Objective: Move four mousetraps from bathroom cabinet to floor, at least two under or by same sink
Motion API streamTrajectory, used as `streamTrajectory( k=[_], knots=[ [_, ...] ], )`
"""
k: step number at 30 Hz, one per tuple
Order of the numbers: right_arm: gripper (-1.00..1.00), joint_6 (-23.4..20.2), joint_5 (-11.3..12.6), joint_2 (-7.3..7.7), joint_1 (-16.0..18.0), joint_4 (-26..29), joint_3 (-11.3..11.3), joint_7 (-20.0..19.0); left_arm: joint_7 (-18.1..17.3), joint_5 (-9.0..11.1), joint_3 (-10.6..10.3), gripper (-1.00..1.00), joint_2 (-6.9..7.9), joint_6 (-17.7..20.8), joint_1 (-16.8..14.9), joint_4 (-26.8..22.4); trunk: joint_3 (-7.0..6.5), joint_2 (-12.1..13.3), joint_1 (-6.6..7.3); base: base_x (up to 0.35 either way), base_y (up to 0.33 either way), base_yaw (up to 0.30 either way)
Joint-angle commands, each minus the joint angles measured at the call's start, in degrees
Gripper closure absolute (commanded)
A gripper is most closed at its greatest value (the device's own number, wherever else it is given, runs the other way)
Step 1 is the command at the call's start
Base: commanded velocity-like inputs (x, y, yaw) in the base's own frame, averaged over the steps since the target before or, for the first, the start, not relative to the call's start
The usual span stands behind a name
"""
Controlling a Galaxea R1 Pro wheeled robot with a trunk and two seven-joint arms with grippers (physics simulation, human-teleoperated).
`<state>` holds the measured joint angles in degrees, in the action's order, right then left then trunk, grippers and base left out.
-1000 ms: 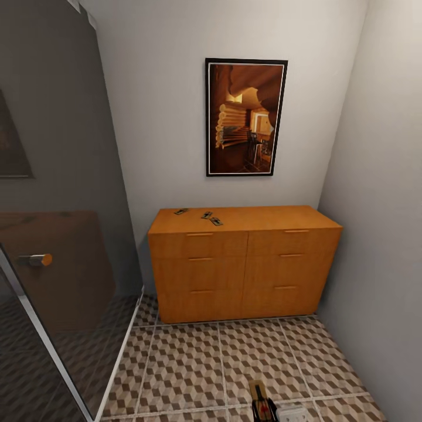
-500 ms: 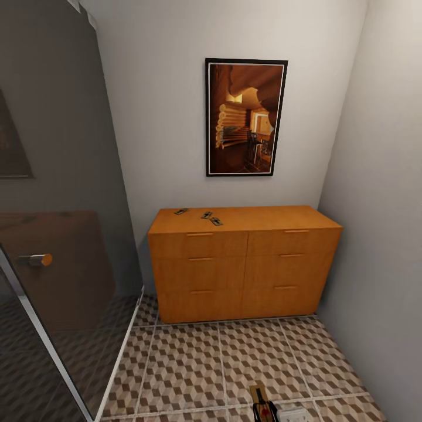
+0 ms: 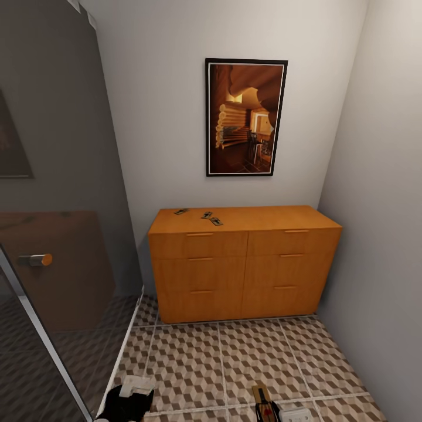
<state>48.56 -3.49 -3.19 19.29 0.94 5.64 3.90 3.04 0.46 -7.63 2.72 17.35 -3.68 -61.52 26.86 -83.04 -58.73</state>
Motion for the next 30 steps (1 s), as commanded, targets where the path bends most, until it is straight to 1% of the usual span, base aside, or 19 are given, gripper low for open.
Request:
streamTrajectory(
  k=[1, 2, 4, 5, 7, 8, 10, 11, 12, 14, 15, 16, 17, 20, 21, 24, 25, 29, 30],
  knots=[
    [1.0, 0.13, -0.29, 0.0, 0.04, -0.05, 0.21, 0.38, 0.31, 0.06, -0.19, -1.0, 0.06, 1.99, -0.01, -2.27, 0.07, -0.03, 0.0, 0.0, 0.0, 0.0],
    [1.0, 0.13, -0.29, 0.01, 0.04, -0.05, 0.23, 0.38, 0.31, 0.07, -0.19, -1.0, 0.04, 5.15, -0.01, -6.06, 0.07, -0.03, 0.0, 0.0, 0.0, 0.0],
    [1.0, 0.13, -0.29, 0.02, 0.04, -0.06, 0.24, 0.37, 0.3, 0.07, -0.19, -1.0, 0.03, 8.34, -0.01, -9.75, 0.07, -0.03, 0.0, 0.0, 0.0, 0.0],
    [1.0, 0.1, -0.29, 0.02, 0.04, -0.06, 0.24, 0.38, 0.3, 0.07, -0.19, -1.0, 0.02, 11.48, -0.01, -13.26, 0.07, -0.03, 0.0, 0.0, 0.0, 0.0],
    [1.0, 0.08, -0.29, 0.02, 0.04, -0.06, 0.21, 0.39, 0.3, 0.07, -0.19, -1.0, -0.02, 14.48, -0.05, -16.51, 0.07, -0.03, 0.0, 0.0, 0.0, 0.0],
    [1.0, 0.07, -0.29, 0.02, 0.04, -0.06, 0.19, 0.4, 0.3, 0.05, -0.19, -1.0, -0.04, 17.14, -0.1, -19.48, 0.07, -0.03, 0.0, 0.0, 0.0, 0.0],
    [1.0, 0.03, -0.29, 0.02, 0.04, -0.06, 0.18, 0.4, 0.3, 0.04, -0.19, -1.0, -0.14, 19.45, -0.31, -22.17, 0.07, -0.03, 0.0, 0.0, 0.0, 0.0],
    [1.0, -0.08, -0.29, 0.02, 0.04, -0.06, 0.18, 0.4, 0.3, 0.02, -0.19, -1.0, -0.38, 21.42, -0.95, -24.12, 0.07, -0.03, 0.0, 0.0, 0.0, 0.0],
    [1.0, -0.14, -0.29, 0.02, 0.04, -0.06, 0.17, 0.4, 0.32, 0.01, -0.19, -1.0, -0.56, 22.26, -1.5, -24.8, 0.07, -0.03, 0.0, 0.0, 0.0, 0.0],
    [1.0, -0.26, -0.29, 0.02, 0.04, -0.06, 0.17, 0.41, 0.35, -0.02, -0.19, -1.0, -1.75, 24.58, -3.86, -26.08, 0.07, -0.03, 0.0, 0.0, 0.0, 0.0],
    [1.0, -0.33, -0.29, 0.02, 0.04, -0.06, 0.17, 0.41, 0.36, -0.07, -0.19, -1.0, -2.88, 26.21, -5.7, -26.57, 0.07, -0.03, 0.0, 0.0, 0.0, 0.0],
    [1.0, -0.34, -0.29, 0.02, 0.04, -0.06, 0.18, 0.41, 0.37, -0.11, -0.19, -1.0, -3.46, 27.14, -6.63, -26.74, 0.07, -0.03, 0.0, 0.0, 0.0, 0.0],
    [1.0, -0.38, -0.29, 0.02, 0.04, -0.06, 0.21, 0.41, 0.36, -0.21, -0.19, -1.0, -4.58, 29.28, -8.61, -26.99, 0.07, -0.03, 0.0, 0.0, 0.0, 0.0],
    [1.0, -0.43, -0.29, 0.02, 0.04, -0.06, 0.23, 0.41, 0.35, -0.37, -0.19, -1.0, -6.14, 33.0, -11.99, -27.17, 0.07, -0.03, 0.0, 0.0, 0.0, 0.0],
    [1.0, -0.43, -0.29, 0.02, 0.04, -0.06, 0.24, 0.41, 0.35, -0.4, -0.19, -1.0, -7.15, 35.35, -14.64, -27.17, 0.07, -0.03, 0.0, 0.0, 0.0, 0.0],
    [1.0, -0.45, -0.29, 0.02, 0.04, -0.06, 0.23, 0.41, 0.35, -0.31, -0.19, -1.0, -8.28, 37.7, -19.53, -26.71, 0.07, -0.03, 0.0, 0.0, 0.0, 0.0],
    [1.0, -0.46, -0.29, 0.02, 0.04, -0.06, 0.22, 0.41, 0.38, -0.27, -0.19, -1.0, -8.71, 38.61, -23.28, -25.66, 0.07, -0.03, 0.0, 0.0, 0.0, 0.0],
    [1.0, -0.47, -0.29, 0.02, 0.04, -0.06, 0.22, 0.41, 0.45, -0.18, -0.19, -1.0, -9.17, 39.61, -30.8, -21.48, 0.07, -0.03, 0.0, 0.0, 0.0, 0.0],
    [1.0, -0.48, -0.29, 0.02, 0.04, -0.06, 0.23, 0.41, 0.49, -0.15, -0.16, -1.0, -9.28, 39.86, -34.15, -18.95, 0.07, -0.03, 0.0, 0.0, 0.0, 0.0]
  ],
)
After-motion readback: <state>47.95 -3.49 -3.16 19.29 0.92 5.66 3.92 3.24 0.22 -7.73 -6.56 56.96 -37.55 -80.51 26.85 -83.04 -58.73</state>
